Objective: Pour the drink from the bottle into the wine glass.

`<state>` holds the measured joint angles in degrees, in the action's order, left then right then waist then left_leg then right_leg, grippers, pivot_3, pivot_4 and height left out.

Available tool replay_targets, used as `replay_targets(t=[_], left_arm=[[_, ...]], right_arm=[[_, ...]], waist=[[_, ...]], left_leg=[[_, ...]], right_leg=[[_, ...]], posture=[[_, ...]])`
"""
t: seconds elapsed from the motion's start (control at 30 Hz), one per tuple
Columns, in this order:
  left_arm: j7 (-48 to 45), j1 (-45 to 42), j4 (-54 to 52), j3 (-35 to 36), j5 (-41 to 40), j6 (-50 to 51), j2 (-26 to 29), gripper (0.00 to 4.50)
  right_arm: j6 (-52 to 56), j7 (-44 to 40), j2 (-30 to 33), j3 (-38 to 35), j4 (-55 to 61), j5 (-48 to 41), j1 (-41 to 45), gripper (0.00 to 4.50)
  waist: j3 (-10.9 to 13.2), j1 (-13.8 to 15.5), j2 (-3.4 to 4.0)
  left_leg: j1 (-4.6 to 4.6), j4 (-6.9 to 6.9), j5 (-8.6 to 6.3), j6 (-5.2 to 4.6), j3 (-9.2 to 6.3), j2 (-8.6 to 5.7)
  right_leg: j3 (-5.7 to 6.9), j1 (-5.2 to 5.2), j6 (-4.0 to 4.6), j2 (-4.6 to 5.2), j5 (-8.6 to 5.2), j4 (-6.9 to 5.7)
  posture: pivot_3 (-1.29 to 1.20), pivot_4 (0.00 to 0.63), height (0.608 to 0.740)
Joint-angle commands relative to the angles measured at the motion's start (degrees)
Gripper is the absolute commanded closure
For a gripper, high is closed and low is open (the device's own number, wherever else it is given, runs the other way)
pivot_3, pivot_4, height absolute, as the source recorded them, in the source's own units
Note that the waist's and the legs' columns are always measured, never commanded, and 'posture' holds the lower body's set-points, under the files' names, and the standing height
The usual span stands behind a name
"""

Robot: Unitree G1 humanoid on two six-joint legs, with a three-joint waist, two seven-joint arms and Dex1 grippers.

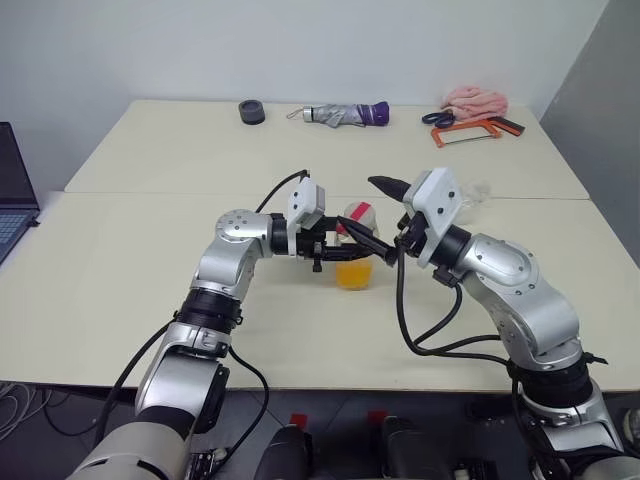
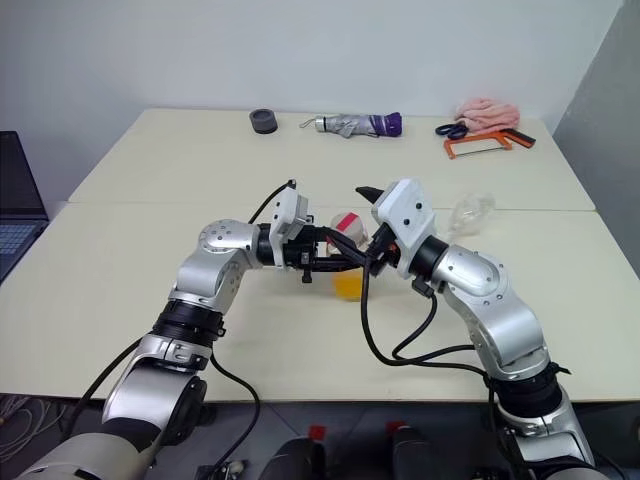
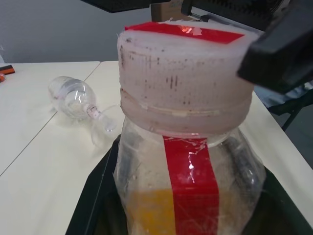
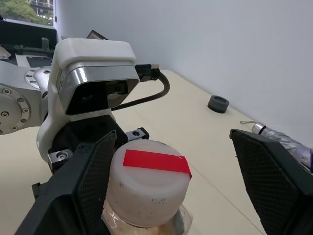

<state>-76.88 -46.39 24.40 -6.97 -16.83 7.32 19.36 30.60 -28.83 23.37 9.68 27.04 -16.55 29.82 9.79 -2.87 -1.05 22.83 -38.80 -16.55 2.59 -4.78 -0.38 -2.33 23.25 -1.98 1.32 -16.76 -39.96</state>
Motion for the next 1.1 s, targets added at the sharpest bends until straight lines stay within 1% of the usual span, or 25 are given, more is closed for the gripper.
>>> replay_targets(t=[0.03, 0.33, 0.5, 0.57, 0.67, 0.8, 0.9, 1.1], left_arm=[[-0.9, -1.0, -1.7, 0.8, -1.2, -0.7, 0.6, 2.68], [-0.9, -0.8, -1.3, 0.8, -1.0, -1.1, 1.0, 2.68], [-0.8, -1.0, -1.0, 0.8, -1.0, -1.2, 0.9, 2.68], [-0.8, -1.1, -0.8, 0.8, -0.9, -1.2, 0.9, 2.68], [-0.8, -1.2, -0.7, 0.8, -0.9, -1.2, 0.9, 2.68], [-1.0, -1.3, -0.6, 0.8, -0.9, -1.2, 0.9, 2.68], [-1.1, -1.5, -0.5, 0.8, -0.9, -1.1, 0.8, 2.68], [-1.2, -1.6, -0.5, 0.8, -0.8, -1.0, 0.7, 2.68]], right_arm=[[0.0, 0.7, 2.2, -5.8, 1.2, 0.1, -1.1, 0.55], [3.3, -1.9, 5.1, -8.3, 5.1, -5.7, -3.9, 0.55], [7.6, -4.2, 5.0, -9.5, 9.2, -13.3, -4.5, 0.55], [8.8, -4.2, 5.0, -9.1, 10.2, -14.7, -3.9, 0.55], [9.0, -3.4, 4.4, -7.6, 10.2, -14.5, -2.4, 0.55], [6.5, -1.8, 3.3, -3.9, 7.8, -9.8, -0.7, 0.55], [5.2, -1.6, 2.4, -2.5, 6.4, -8.0, -0.1, 0.55], [4.1, -2.1, 0.8, -1.9, 4.9, -7.2, 0.2, 0.55]], waist=[[0.0, 0.0, 0.0], [0.0, 0.1, 0.0], [0.0, 0.1, 0.0], [0.0, 0.1, 0.0], [0.0, 0.1, 0.0], [0.0, 0.1, 0.0], [0.0, 0.1, 0.0], [0.0, 0.0, 0.0]], left_leg=[[0.0, 0.0, 0.0, 0.0, 0.0, 0.0], [0.0, 0.0, 0.0, 0.0, 0.01, 0.0], [0.0, 0.0, 0.0, -0.01, 0.01, 0.0], [0.0, 0.0, 0.0, -0.01, 0.01, 0.01], [0.0, 0.0, 0.0, -0.01, 0.01, 0.0], [0.0, 0.0, 0.0, -0.01, 0.01, -0.02], [0.0, 0.0, 0.0, -0.01, 0.01, -0.02], [0.0, 0.0, 0.0, 0.0, 0.0, -0.01]], right_leg=[[0.0, 0.0, 0.0, 0.0, 0.0, 0.0], [0.0, 0.0, 0.0, -0.01, 0.0, 0.0], [0.0, 0.0, 0.0, -0.02, 0.0, 0.0], [0.0, 0.0, 0.0, -0.02, 0.0, 0.0], [0.0, 0.0, 0.0, -0.02, 0.0, 0.0], [0.0, 0.0, 0.0, -0.03, 0.0, 0.0], [0.0, 0.0, 0.0, -0.02, 0.0, 0.0], [0.0, 0.0, 0.0, -0.02, 0.0, 0.0]], posture=[[0.0, 0.15, 0.74], [0.0, 0.15, 0.74], [0.0, 0.15, 0.74], [0.0, 0.15, 0.74], [0.0, 0.15, 0.74], [0.0, 0.15, 0.74], [0.0, 0.15, 0.74], [0.0, 0.15, 0.74]])
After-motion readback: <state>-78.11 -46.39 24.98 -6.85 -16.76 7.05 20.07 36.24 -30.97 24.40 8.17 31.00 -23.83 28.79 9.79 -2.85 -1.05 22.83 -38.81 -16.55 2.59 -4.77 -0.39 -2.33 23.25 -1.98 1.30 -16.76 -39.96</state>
